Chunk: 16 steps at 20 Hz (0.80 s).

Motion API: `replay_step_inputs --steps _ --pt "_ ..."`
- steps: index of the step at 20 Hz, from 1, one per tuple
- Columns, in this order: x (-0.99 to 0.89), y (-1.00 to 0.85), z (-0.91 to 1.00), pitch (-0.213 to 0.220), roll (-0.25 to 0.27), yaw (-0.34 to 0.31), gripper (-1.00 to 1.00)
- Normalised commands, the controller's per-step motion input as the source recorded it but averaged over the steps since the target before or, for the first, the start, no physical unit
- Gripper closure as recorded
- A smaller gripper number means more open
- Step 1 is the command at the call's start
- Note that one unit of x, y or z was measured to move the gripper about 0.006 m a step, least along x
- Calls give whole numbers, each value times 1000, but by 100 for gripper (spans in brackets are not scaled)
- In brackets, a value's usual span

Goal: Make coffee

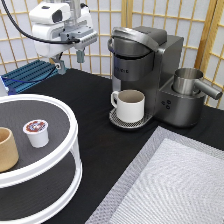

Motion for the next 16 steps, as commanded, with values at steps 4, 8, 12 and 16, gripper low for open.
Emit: replay_step_inputs --steps 4,8,12,16 --pt "320 0 149 36 8 2 -100" --pt "496 0 232 50 0 0 -100" --pt "726 -64 499 86 8 -2 -100" --pt "942 -106 798 134 59 0 -100"
